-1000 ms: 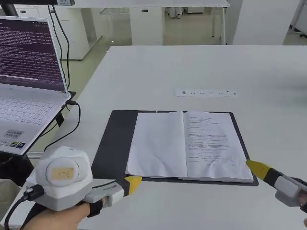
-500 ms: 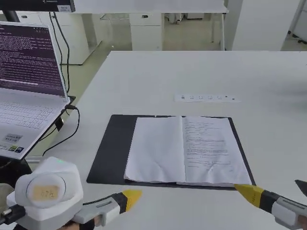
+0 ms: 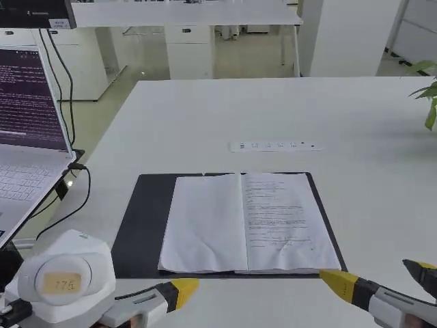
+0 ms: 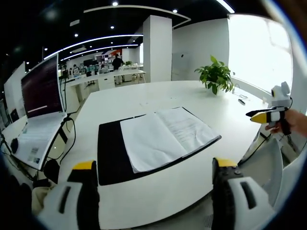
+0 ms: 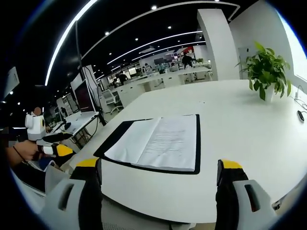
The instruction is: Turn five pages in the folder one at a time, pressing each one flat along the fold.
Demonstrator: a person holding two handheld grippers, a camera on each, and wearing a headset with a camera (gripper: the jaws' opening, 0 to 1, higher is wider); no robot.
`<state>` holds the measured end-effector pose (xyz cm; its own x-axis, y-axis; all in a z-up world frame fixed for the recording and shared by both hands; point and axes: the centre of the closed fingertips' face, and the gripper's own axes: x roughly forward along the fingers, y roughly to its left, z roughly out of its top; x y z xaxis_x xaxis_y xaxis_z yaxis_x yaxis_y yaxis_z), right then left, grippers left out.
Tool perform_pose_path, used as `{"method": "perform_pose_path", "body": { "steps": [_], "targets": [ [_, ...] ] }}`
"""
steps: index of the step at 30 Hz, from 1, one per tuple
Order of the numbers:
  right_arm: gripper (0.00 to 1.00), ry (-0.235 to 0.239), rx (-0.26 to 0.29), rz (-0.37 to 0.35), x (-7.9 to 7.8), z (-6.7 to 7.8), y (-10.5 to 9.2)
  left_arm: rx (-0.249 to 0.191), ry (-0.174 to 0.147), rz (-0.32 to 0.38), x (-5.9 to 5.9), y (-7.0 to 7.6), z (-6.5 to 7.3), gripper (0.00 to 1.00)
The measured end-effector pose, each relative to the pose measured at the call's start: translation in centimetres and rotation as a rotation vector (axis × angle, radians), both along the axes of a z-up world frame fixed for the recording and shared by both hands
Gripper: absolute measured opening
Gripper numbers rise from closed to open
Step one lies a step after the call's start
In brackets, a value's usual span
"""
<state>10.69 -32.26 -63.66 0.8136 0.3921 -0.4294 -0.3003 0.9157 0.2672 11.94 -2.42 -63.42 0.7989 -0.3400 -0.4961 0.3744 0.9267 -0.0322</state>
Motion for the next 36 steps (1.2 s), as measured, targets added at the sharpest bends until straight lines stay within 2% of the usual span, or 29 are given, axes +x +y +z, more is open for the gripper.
{"method": "perform_pose_path", "body": {
  "steps": [8,12,14,15,18,24,29,32,36],
  "targets": [
    [1.00,0.004,0.007,-0.027,-0.2,-0.3,-1.0,0.011,0.018,-0.054,1.5,-2.6,-0.9,0.99],
    [1.00,0.013,-0.006,-0.034,-0.6,-1.1,-1.0,0.033,0.031,-0.083,2.2,-3.9,-1.9,0.99],
    [1.00,0.012,0.006,-0.035,-0.7,-1.2,-0.8,0.021,0.050,-0.111,2.6,-4.9,-2.6,0.90],
    [1.00,0.015,0.010,-0.034,-0.8,-1.2,-0.8,0.019,0.053,-0.112,2.9,-5.2,-2.8,0.89],
    [1.00,0.011,0.006,-0.033,-1.2,-1.3,-0.7,0.014,0.040,-0.158,3.8,-7.6,-3.4,0.90],
    [1.00,0.006,0.025,-0.048,-1.3,-1.1,-0.7,0.058,0.048,-0.233,5.0,-11.2,-5.1,0.83],
    [1.00,-0.009,0.031,-0.056,-1.1,-0.7,-1.1,0.064,0.063,-0.261,6.3,-14.1,-6.9,0.80],
    [1.00,-0.015,0.033,-0.063,-1.1,-0.5,-1.3,0.075,0.061,-0.281,7.0,-15.7,-7.7,0.77],
    [1.00,-0.020,0.046,-0.075,-0.9,-0.4,-1.5,0.066,0.058,-0.291,8.3,-17.9,-8.6,0.75]
  ]
}}
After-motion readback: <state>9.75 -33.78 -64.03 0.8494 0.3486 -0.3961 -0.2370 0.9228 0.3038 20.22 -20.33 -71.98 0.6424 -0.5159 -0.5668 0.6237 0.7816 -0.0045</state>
